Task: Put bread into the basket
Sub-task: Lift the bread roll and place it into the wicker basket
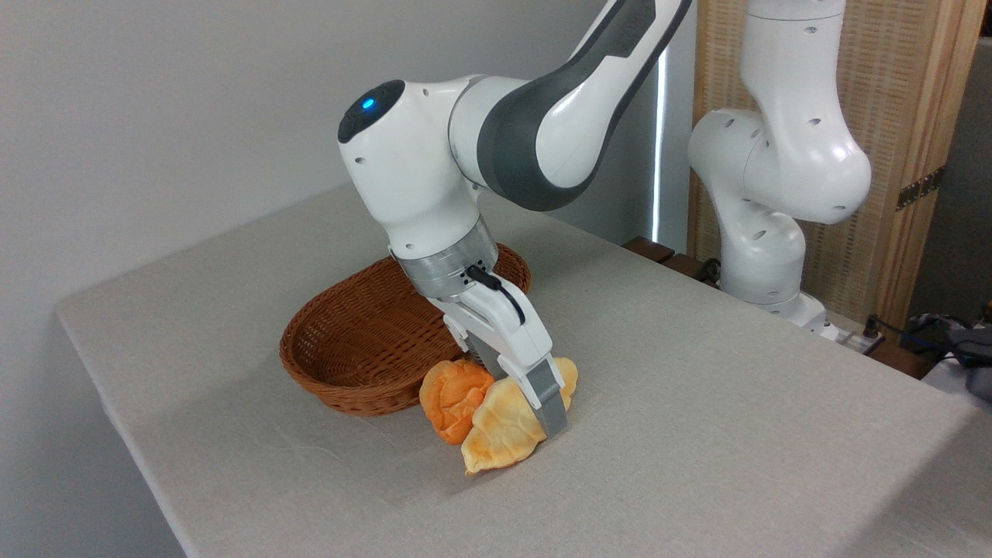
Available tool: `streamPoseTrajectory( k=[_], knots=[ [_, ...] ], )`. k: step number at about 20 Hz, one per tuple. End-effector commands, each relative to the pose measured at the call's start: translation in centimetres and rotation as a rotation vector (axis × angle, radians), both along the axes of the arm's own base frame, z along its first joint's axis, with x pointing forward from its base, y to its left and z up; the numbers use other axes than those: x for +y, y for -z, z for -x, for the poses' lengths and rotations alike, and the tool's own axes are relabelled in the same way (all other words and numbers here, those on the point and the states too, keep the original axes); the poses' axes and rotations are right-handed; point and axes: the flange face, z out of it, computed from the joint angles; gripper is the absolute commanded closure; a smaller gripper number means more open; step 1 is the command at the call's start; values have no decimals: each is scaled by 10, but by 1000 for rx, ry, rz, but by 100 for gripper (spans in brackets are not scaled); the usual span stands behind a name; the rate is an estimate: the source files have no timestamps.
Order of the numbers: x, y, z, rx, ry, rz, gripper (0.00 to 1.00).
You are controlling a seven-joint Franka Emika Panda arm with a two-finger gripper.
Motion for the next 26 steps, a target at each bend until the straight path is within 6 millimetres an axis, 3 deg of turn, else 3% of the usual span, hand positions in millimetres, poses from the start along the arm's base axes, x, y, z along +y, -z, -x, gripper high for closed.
streamPoseTrajectory(
  k=[1, 7, 11, 16, 17, 22, 23, 24, 26],
  knots=[
    [1, -3, -2, -22, 26, -8, 68],
    [2, -13, 1, -26, 26, -9, 67],
    [13, -56, 4, -73, 1, -5, 65],
    [5, -112, -3, -136, -3, 5, 60],
    [-3, -120, -5, -149, 14, 5, 60],
    [-85, -132, 0, -171, 101, 81, 58],
    [-92, -136, 0, -179, 93, 99, 39],
    [-101, -137, 2, -179, 97, 110, 0],
    [-112, -134, 3, -173, 117, 118, 0]
  ],
)
